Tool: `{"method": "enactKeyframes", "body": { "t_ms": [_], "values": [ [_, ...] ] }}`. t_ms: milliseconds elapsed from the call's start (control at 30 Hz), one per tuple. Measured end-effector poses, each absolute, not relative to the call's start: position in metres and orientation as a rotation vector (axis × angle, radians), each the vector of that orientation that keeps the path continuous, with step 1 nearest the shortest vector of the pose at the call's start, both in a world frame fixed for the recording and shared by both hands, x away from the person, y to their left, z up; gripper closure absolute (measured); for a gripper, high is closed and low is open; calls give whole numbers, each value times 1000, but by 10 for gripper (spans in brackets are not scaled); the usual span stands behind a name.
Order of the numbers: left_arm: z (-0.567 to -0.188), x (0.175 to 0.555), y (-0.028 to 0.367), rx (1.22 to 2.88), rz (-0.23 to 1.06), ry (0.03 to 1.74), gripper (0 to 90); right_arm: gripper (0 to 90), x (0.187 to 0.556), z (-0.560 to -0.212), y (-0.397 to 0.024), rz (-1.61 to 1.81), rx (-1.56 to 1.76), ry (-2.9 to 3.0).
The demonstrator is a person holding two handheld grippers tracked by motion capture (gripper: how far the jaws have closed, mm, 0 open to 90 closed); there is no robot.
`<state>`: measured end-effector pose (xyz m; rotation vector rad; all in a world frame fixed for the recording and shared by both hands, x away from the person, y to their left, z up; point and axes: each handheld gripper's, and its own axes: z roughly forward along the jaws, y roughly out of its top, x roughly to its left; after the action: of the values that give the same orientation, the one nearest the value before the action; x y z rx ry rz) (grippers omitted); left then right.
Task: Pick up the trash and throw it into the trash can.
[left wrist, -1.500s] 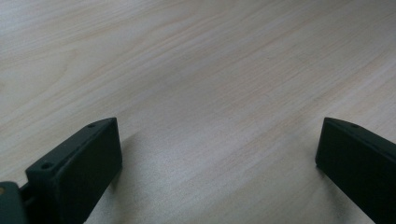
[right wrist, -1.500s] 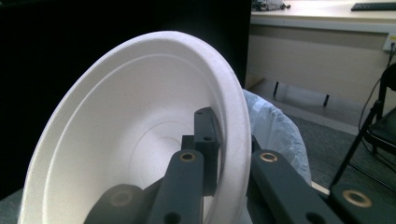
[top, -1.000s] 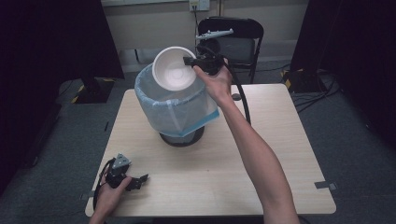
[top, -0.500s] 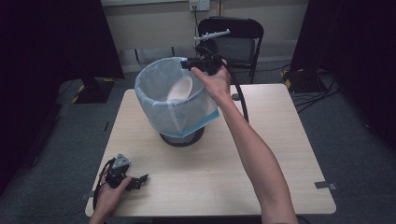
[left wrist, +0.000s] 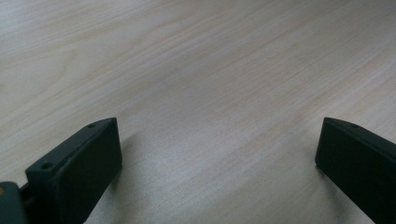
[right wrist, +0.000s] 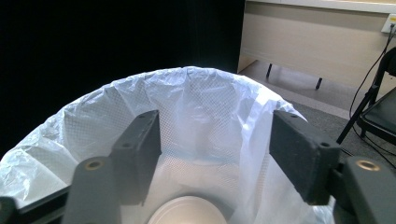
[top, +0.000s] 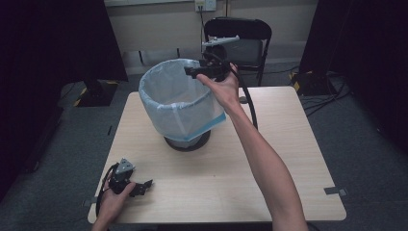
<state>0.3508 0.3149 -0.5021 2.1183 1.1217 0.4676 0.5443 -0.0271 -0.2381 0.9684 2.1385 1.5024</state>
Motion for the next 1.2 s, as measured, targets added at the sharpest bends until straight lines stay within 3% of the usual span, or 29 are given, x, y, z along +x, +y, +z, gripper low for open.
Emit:
{"method": "enactKeyframes", "body": {
  "t_ms": [1133, 1200],
  "values": [
    [-502, 351, 315, 2124, 468, 1119, 0, 219, 499, -256, -105, 1525, 1022, 2040],
    [-502, 351, 315, 2125, 468, 1119, 0, 183, 496, -258, -110, 1512, 1026, 2038]
  ]
}}
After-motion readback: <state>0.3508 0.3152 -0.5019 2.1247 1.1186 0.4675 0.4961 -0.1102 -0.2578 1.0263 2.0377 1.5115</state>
